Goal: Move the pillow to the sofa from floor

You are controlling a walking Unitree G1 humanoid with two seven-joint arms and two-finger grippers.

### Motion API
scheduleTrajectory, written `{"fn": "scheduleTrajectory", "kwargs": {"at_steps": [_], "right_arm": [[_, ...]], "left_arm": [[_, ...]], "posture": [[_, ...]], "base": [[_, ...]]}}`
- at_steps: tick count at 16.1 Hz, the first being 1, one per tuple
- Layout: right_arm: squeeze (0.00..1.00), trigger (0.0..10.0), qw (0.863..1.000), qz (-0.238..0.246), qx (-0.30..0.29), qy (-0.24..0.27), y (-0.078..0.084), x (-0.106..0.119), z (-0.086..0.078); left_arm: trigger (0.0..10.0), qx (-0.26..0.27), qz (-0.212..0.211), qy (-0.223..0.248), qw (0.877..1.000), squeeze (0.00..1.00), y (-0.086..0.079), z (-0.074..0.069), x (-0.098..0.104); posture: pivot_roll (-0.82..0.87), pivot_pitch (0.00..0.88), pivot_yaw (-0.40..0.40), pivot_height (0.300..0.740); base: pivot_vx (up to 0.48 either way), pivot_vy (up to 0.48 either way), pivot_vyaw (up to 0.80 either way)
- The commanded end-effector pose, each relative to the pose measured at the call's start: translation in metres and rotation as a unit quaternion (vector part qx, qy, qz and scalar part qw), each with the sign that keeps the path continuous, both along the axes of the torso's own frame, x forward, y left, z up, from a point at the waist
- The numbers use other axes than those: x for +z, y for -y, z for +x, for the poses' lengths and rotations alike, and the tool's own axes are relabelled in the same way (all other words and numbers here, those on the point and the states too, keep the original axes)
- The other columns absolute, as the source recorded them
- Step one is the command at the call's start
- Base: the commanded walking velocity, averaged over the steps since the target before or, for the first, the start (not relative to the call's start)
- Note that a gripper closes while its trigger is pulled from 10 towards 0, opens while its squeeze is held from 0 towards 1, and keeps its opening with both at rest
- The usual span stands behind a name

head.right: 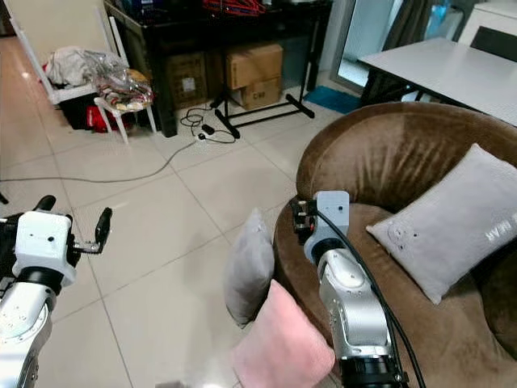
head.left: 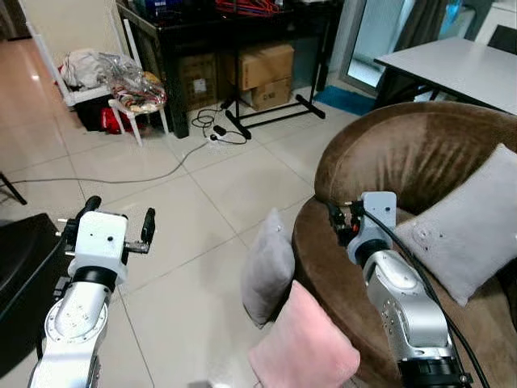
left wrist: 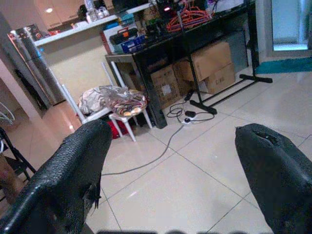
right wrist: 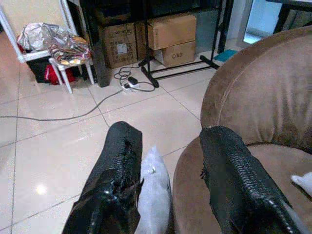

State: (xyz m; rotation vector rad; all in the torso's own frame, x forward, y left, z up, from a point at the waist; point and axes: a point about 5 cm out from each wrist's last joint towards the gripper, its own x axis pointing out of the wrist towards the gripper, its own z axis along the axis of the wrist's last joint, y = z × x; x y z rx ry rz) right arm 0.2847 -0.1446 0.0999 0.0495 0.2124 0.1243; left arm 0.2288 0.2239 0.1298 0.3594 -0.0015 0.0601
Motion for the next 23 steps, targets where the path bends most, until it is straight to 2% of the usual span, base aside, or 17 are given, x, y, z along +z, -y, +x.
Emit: {"fn": "scheduleTrajectory", "kwargs": {"at_steps": [1, 5, 7, 8, 9, 10, 11, 12, 18, 20, 23], "right_arm": [[0.00, 10.0, 1.000, 0.000, -0.006, -0.001, 0.003, -0.002, -0.001], [0.00, 10.0, 1.000, -0.005, 0.006, 0.011, 0.000, 0.001, 0.001], [0.00, 10.0, 1.000, -0.008, 0.017, 0.016, -0.001, 0.003, 0.002], [1.00, 10.0, 0.999, -0.022, 0.012, 0.026, 0.000, 0.004, 0.002], [1.00, 10.0, 0.998, -0.048, 0.008, 0.043, 0.003, 0.007, 0.003], [1.00, 10.0, 0.997, -0.056, 0.013, 0.057, 0.004, 0.009, 0.004], [1.00, 10.0, 0.997, -0.034, 0.026, 0.064, 0.004, 0.011, 0.004], [1.00, 10.0, 0.997, -0.035, 0.032, 0.069, 0.004, 0.012, 0.004], [1.00, 10.0, 0.997, -0.067, 0.016, 0.038, 0.005, 0.002, 0.006], [1.00, 10.0, 0.997, -0.072, 0.029, 0.027, 0.004, -0.001, 0.005], [1.00, 10.0, 0.995, -0.086, 0.020, 0.041, 0.003, 0.001, 0.006]], "left_arm": [[10.0, 0.005, -0.001, 0.002, 1.000, 0.00, 0.000, -0.001, -0.002], [10.0, 0.008, -0.009, 0.014, 1.000, 0.00, 0.000, -0.003, -0.001], [10.0, 0.009, -0.020, 0.014, 1.000, 0.00, 0.000, -0.003, -0.002], [10.0, 0.007, -0.034, 0.012, 0.999, 0.16, 0.000, -0.004, -0.003], [10.0, 0.006, -0.041, 0.012, 0.999, 0.89, 0.000, -0.004, -0.003], [10.0, 0.007, -0.043, 0.014, 0.999, 1.00, 0.000, -0.005, -0.003], [10.0, 0.009, -0.044, 0.014, 0.999, 1.00, -0.001, -0.006, -0.003], [10.0, 0.010, -0.045, 0.015, 0.999, 1.00, -0.001, -0.006, -0.004], [10.0, 0.011, -0.049, 0.018, 0.999, 1.00, 0.000, -0.008, -0.005], [10.0, 0.011, -0.051, 0.018, 0.999, 1.00, 0.000, -0.009, -0.006], [10.0, 0.003, -0.044, 0.015, 0.999, 1.00, 0.002, -0.006, -0.006]], "posture": [[-0.02, 0.000, -0.018, 0.650], [-0.02, 0.000, -0.028, 0.610], [-0.02, 0.000, -0.032, 0.605], [-0.02, 0.000, -0.038, 0.605], [-0.02, 0.000, -0.040, 0.605], [-0.01, 0.000, -0.045, 0.605], [-0.01, 0.000, -0.050, 0.605], [-0.01, 0.000, -0.054, 0.605], [0.00, 0.000, -0.077, 0.605], [0.00, 0.000, -0.079, 0.605], [-0.01, 0.000, -0.065, 0.605]], "base": [[0.000, 0.000, 0.00], [0.000, 0.000, 0.00], [0.000, 0.000, 0.00], [0.000, 0.000, 0.00], [0.000, 0.000, 0.00], [0.000, 0.000, 0.00], [0.000, 0.000, 0.00], [0.000, 0.000, 0.00], [0.000, 0.000, 0.00], [0.126, 0.000, 0.40], [0.250, 0.000, 0.53]]}}
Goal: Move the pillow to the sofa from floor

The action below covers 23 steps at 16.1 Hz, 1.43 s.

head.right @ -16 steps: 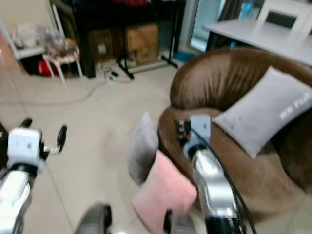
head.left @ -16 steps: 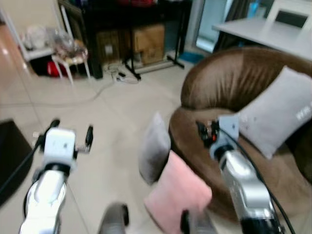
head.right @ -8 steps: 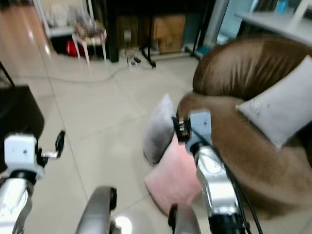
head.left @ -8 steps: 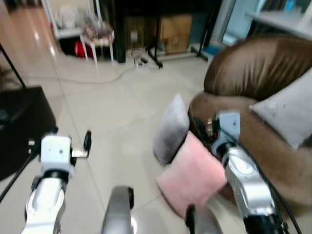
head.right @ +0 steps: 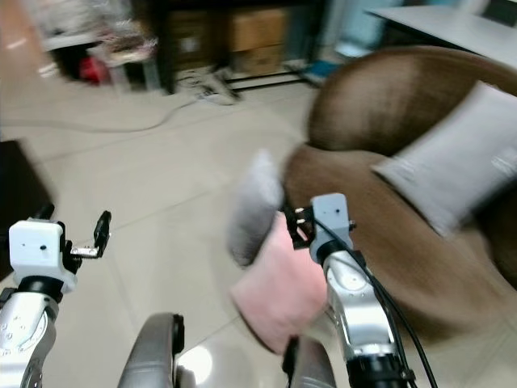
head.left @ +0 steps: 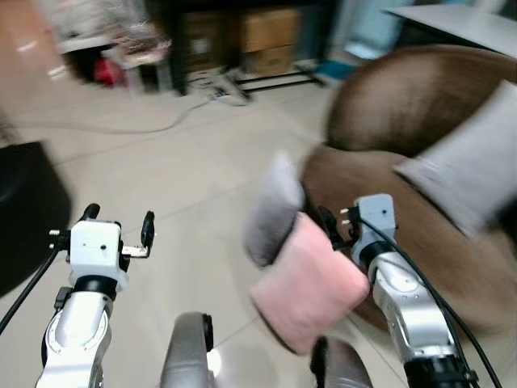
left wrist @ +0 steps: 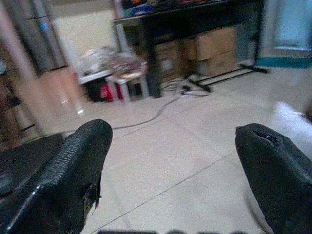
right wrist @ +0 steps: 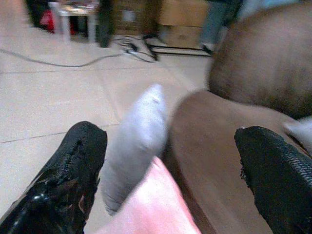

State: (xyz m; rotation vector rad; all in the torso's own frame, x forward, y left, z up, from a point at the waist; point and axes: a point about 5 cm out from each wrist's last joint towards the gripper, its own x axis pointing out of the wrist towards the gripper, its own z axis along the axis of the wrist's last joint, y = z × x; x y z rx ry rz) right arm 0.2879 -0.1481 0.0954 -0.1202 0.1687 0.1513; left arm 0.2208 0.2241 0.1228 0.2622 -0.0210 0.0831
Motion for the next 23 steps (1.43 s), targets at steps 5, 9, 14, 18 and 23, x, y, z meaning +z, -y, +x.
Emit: {"fn": "scheduleTrajectory", "kwargs": {"at_steps": [5, 9, 14, 18, 23], "right_arm": [[1.00, 10.0, 0.999, 0.032, -0.025, 0.006, 0.0015, 0.0057, 0.0008], [1.00, 10.0, 0.999, 0.032, -0.027, 0.005, 0.0008, 0.0050, -0.0014], [1.00, 10.0, 1.000, 0.012, 0.018, -0.001, -0.0055, 0.0051, -0.0021], [1.00, 10.0, 0.999, 0.018, 0.037, -0.002, -0.0069, 0.0046, -0.0027], [1.00, 10.0, 0.998, 0.025, 0.061, -0.006, -0.0080, 0.0046, -0.0021]], "left_arm": [[10.0, -0.018, 0.009, -0.001, 1.000, 1.00, 0.0018, 0.0058, 0.0028], [10.0, -0.023, 0.009, -0.003, 1.000, 1.00, 0.0023, 0.0070, 0.0033], [10.0, -0.020, 0.008, -0.004, 1.000, 1.00, 0.0032, 0.0059, 0.0025], [10.0, -0.017, 0.007, -0.003, 1.000, 1.00, 0.0037, 0.0053, 0.0020], [10.0, -0.007, 0.022, -0.003, 1.000, 0.92, 0.0024, 0.0059, 0.0020]], "posture": [[-0.03, 0.000, -0.035, 0.605], [-0.03, 0.000, -0.027, 0.605], [-0.02, 0.000, -0.043, 0.605], [-0.02, 0.000, -0.043, 0.605], [-0.02, 0.000, -0.052, 0.605]], "base": [[0.253, 0.000, 0.00], [0.254, 0.000, 0.00], [0.253, 0.000, 0.24], [0.253, 0.000, 0.40], [0.051, 0.000, 0.00]]}}
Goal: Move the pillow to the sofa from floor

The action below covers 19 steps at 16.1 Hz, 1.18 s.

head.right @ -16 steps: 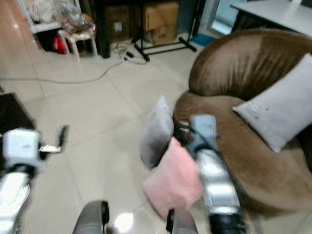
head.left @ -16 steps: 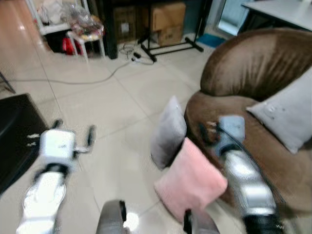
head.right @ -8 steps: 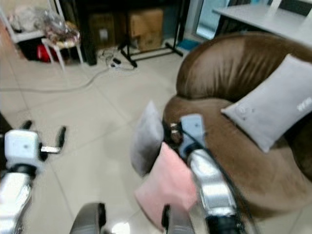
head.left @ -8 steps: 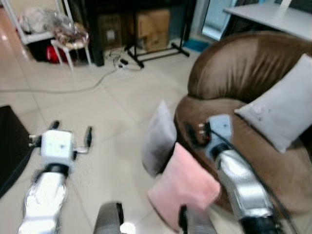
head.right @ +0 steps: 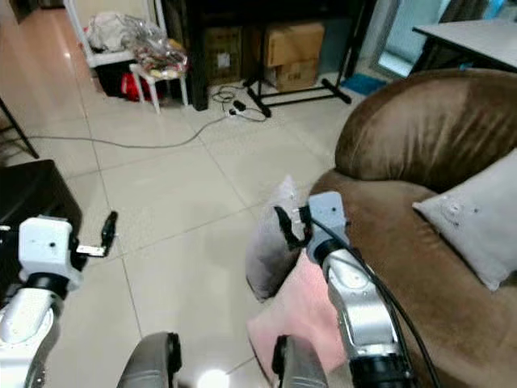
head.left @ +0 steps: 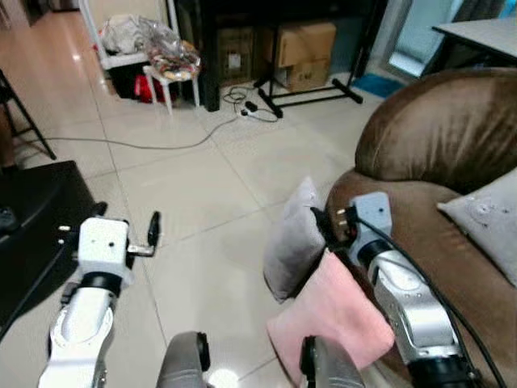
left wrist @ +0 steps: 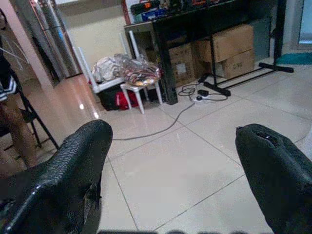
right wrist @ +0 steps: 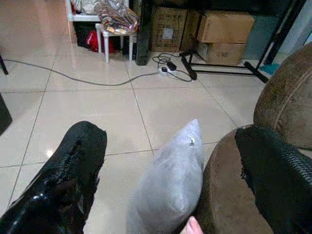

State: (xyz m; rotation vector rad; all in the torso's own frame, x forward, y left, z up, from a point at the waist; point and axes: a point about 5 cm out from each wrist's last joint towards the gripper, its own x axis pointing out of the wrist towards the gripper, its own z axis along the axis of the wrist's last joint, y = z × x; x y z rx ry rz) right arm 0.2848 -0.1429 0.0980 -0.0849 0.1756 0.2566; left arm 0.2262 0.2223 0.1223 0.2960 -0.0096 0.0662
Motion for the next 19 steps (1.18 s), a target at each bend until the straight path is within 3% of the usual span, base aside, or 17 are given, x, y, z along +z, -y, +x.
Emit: {"fn": "scheduleTrajectory", "kwargs": {"at_steps": [1, 5, 13, 19], "right_arm": [[1.00, 10.0, 1.000, 0.007, -0.001, -0.003, -0.001, 0.000, 0.002], [1.00, 10.0, 0.998, 0.034, -0.041, -0.026, 0.007, -0.008, 0.004], [1.00, 10.0, 0.998, 0.043, -0.031, -0.043, 0.000, -0.012, 0.005], [1.00, 10.0, 0.997, 0.030, -0.029, -0.057, 0.004, -0.014, 0.006]], "left_arm": [[10.0, 0.006, 0.013, 0.006, 1.000, 0.80, -0.001, 0.001, 0.003], [10.0, 0.015, 0.022, 0.009, 1.000, 0.64, -0.005, 0.002, 0.005], [10.0, 0.014, 0.035, 0.009, 0.999, 0.62, -0.010, 0.004, 0.007], [10.0, 0.010, 0.032, 0.001, 0.999, 0.62, -0.006, -0.001, 0.002]], "posture": [[-0.02, 0.000, -0.052, 0.605], [-0.02, 0.000, -0.053, 0.575], [-0.03, 0.000, -0.056, 0.500], [-0.03, 0.000, -0.082, 0.445]], "base": [[0.000, 0.000, 0.00], [0.000, 0.000, 0.00], [0.000, 0.000, 0.00], [0.000, 0.000, 0.00]]}}
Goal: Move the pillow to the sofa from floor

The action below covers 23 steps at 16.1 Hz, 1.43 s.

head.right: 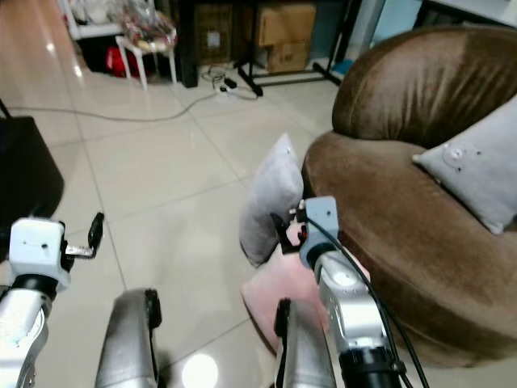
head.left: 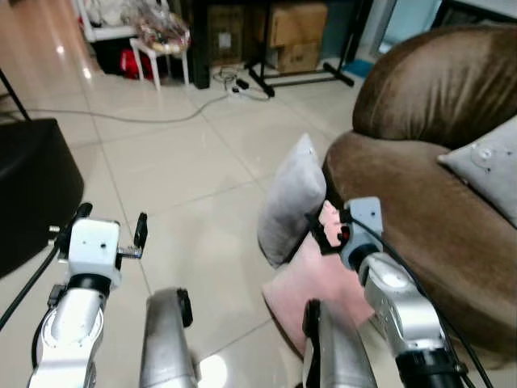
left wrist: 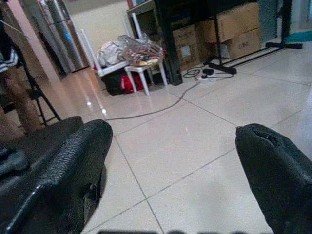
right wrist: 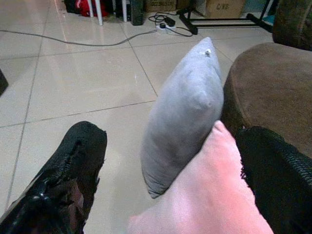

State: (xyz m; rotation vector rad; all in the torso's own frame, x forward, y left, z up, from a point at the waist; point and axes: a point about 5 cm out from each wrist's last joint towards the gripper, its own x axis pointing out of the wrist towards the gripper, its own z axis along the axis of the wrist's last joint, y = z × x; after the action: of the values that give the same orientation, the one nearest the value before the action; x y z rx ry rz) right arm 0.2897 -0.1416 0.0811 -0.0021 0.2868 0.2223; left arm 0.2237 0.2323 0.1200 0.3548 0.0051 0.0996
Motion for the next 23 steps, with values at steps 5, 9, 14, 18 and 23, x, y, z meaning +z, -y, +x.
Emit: {"fn": "scheduleTrajectory", "kwargs": {"at_steps": [5, 9, 14, 18, 23], "right_arm": [[1.00, 10.0, 1.000, 0.005, -0.011, -0.009, 0.008, 0.002, 0.010], [1.00, 10.0, 0.995, 0.002, -0.095, -0.038, 0.032, -0.008, 0.026], [1.00, 10.0, 0.977, -0.004, -0.186, -0.107, 0.061, -0.034, 0.035], [0.00, 10.0, 0.969, -0.005, -0.202, -0.141, 0.071, -0.043, 0.038], [0.00, 10.0, 0.948, 0.014, -0.278, -0.153, 0.080, -0.049, 0.035]], "left_arm": [[10.0, -0.012, -0.001, -0.002, 1.000, 0.62, 0.008, -0.010, 0.001], [10.0, -0.043, 0.006, -0.011, 0.999, 0.63, 0.012, -0.009, 0.004], [10.0, -0.080, 0.016, -0.023, 0.996, 0.63, 0.017, -0.019, 0.018], [10.0, -0.103, 0.029, -0.052, 0.993, 0.63, 0.006, -0.034, 0.029], [10.0, -0.185, -0.007, -0.140, 0.973, 0.64, 0.010, -0.063, 0.024]], "posture": [[-0.01, 0.000, -0.113, 0.430], [-0.01, 0.000, -0.091, 0.430], [0.04, 0.000, -0.032, 0.430], [0.07, 0.007, 0.008, 0.430], [0.13, 0.069, 0.043, 0.430]], "base": [[0.000, 0.000, 0.00], [0.000, 0.000, 0.00], [0.000, 0.000, 0.00], [0.000, 0.000, 0.00], [0.000, 0.000, 0.00]]}}
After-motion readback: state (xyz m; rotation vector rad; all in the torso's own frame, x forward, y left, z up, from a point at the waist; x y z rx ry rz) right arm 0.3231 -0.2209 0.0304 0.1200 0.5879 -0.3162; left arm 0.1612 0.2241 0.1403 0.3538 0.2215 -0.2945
